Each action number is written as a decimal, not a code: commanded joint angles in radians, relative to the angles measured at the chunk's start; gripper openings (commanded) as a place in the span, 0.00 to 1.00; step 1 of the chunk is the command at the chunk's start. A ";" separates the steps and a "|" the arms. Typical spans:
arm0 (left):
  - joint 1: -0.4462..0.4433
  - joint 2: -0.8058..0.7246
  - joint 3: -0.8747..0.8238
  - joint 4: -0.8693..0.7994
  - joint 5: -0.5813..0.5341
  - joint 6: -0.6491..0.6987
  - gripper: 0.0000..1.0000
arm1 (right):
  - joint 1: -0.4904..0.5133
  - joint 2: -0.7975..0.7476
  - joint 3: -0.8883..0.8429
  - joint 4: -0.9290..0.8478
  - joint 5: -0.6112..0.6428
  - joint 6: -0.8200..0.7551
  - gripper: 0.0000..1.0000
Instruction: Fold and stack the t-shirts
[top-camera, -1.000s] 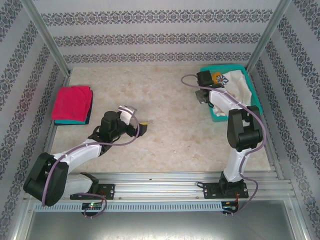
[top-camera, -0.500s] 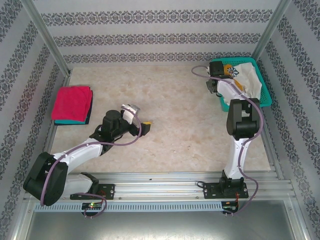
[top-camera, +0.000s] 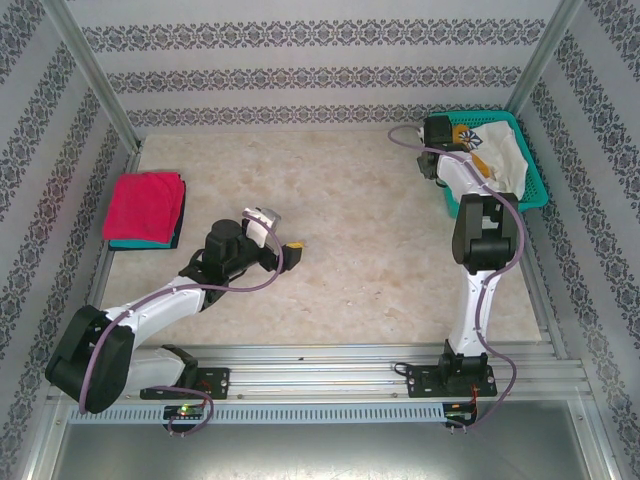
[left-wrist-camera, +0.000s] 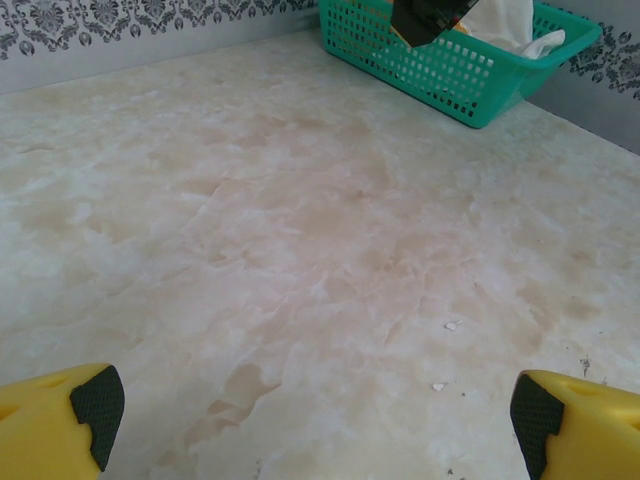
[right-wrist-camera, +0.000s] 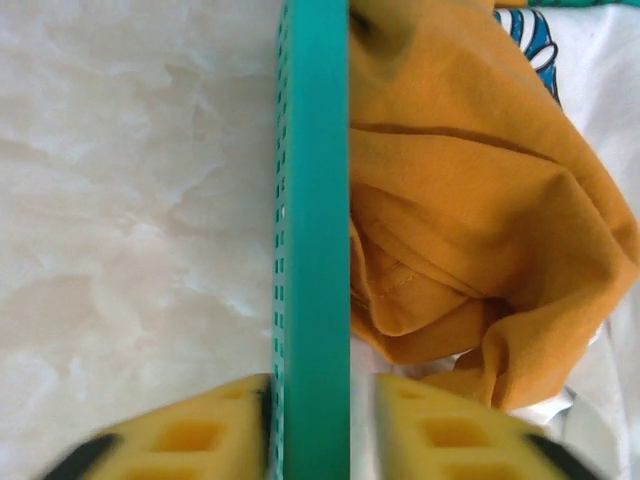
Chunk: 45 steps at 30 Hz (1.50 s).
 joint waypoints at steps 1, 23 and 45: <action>-0.023 -0.009 0.027 0.016 -0.009 0.003 1.00 | -0.006 -0.117 -0.028 0.037 -0.071 0.073 0.57; -0.182 0.078 0.122 0.000 0.021 0.112 1.00 | -0.191 0.025 0.096 0.027 -0.390 0.424 0.18; -0.203 0.105 0.140 0.033 0.008 0.124 1.00 | 0.022 -0.735 -0.301 0.378 -0.183 0.297 0.00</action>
